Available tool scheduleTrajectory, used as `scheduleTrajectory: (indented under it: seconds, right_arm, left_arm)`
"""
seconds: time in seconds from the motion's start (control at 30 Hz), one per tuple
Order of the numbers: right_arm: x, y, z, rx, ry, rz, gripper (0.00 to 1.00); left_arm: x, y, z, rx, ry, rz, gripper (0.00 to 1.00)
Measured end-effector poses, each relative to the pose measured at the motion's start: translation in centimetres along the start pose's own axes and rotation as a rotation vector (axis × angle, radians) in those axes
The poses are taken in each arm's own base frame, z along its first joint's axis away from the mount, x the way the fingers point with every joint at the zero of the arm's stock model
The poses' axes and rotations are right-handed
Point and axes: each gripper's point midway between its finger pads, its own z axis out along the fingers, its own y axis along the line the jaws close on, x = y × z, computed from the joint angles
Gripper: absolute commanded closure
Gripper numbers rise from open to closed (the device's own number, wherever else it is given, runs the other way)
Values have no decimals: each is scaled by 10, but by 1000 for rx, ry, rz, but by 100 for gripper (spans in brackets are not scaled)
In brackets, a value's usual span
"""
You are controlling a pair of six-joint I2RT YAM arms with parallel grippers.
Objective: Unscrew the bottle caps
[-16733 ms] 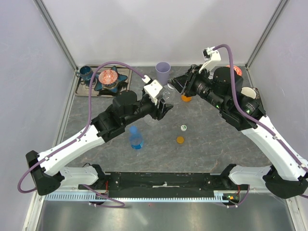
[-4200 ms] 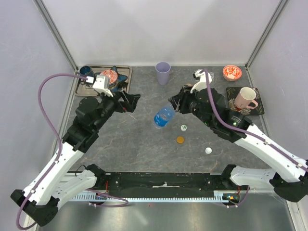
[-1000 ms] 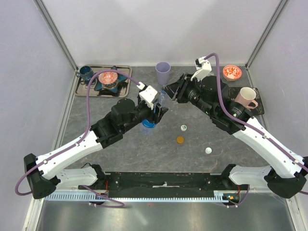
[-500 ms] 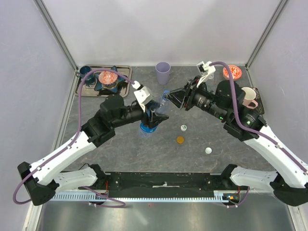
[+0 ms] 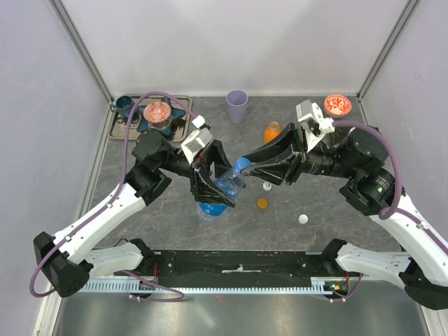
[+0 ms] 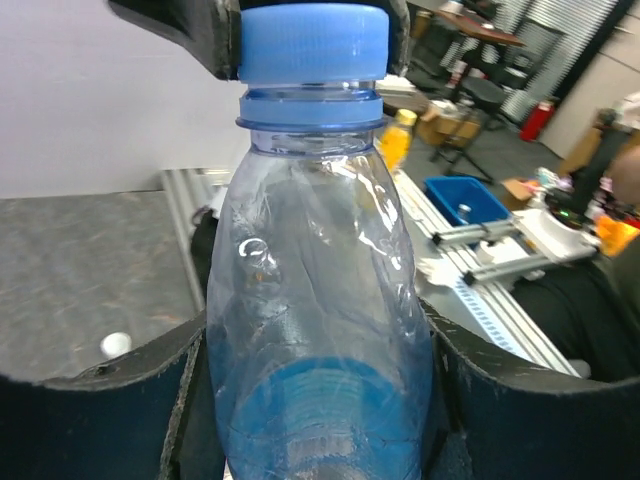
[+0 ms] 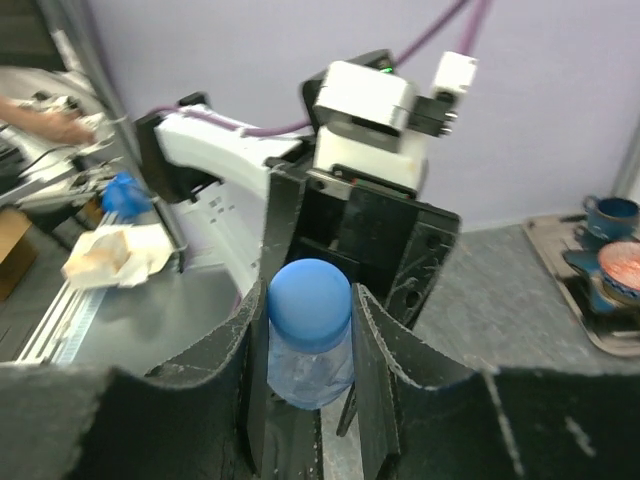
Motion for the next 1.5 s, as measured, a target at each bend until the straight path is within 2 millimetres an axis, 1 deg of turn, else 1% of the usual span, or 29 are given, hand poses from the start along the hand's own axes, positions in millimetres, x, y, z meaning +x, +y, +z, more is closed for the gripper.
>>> scheduleTrajectory:
  seconds: [0.07, 0.23, 0.37, 0.5, 0.53, 0.6, 0.63, 0.7, 0.73, 0.9, 0.93, 1.0, 1.03, 1.2, 1.3, 1.33, 1.4, 1.47, 1.5]
  right_arm:
    - [1, 10, 1, -70, 8, -24, 100]
    - [6, 26, 2, -190, 30, -73, 100]
    - [10, 32, 2, -254, 44, -95, 100]
    - [15, 33, 2, -277, 56, -98, 100]
    - [15, 33, 2, -276, 57, -97, 88]
    - [16, 32, 2, -268, 59, -92, 85]
    - [17, 32, 1, -260, 62, -86, 76]
    - [18, 29, 0, -237, 65, -73, 73]
    - [18, 27, 0, -222, 66, -67, 68]
    - [22, 16, -1, -142, 82, -39, 58]
    - [24, 13, -1, -124, 88, -31, 54]
    - [27, 9, -2, -95, 104, -13, 49]
    - [28, 7, -2, -84, 108, -8, 45]
    - [49, -6, 4, -36, 179, 54, 37]
    - [59, -14, 4, -4, 213, 82, 30]
    - [60, -15, 4, 3, 216, 84, 25]
    - [61, -18, 3, 24, 220, 88, 20]
    - [57, -19, 3, 38, 215, 86, 11]
    - [54, -19, 2, 49, 211, 84, 5]
  left_arm:
    - [2, -10, 0, 73, 16, -11, 52]
    - [9, -23, -2, 161, 51, -26, 53]
    - [13, -29, -4, 204, 75, -31, 53]
    - [18, -30, -6, 224, 93, -39, 54]
    - [19, -30, -6, 225, 96, -46, 54]
    - [21, -29, -6, 221, 101, -54, 54]
    - [22, -28, -6, 217, 103, -56, 54]
    - [23, -25, -6, 205, 103, -58, 54]
    - [23, -23, -5, 196, 101, -57, 53]
    - [25, -14, -4, 134, 94, -47, 53]
    - [27, -12, -4, 118, 93, -48, 53]
    - [30, -7, -5, 91, 94, -50, 53]
    - [30, -4, -5, 72, 92, -50, 53]
    - [36, 8, -5, 5, 94, -65, 53]
    - [38, 11, -5, -11, 95, -64, 53]
    - [38, 11, -5, -14, 96, -63, 53]
    - [38, 13, -5, -23, 95, -58, 53]
    - [38, 14, -6, -32, 95, -56, 53]
    - [39, 14, -6, -39, 95, -55, 53]
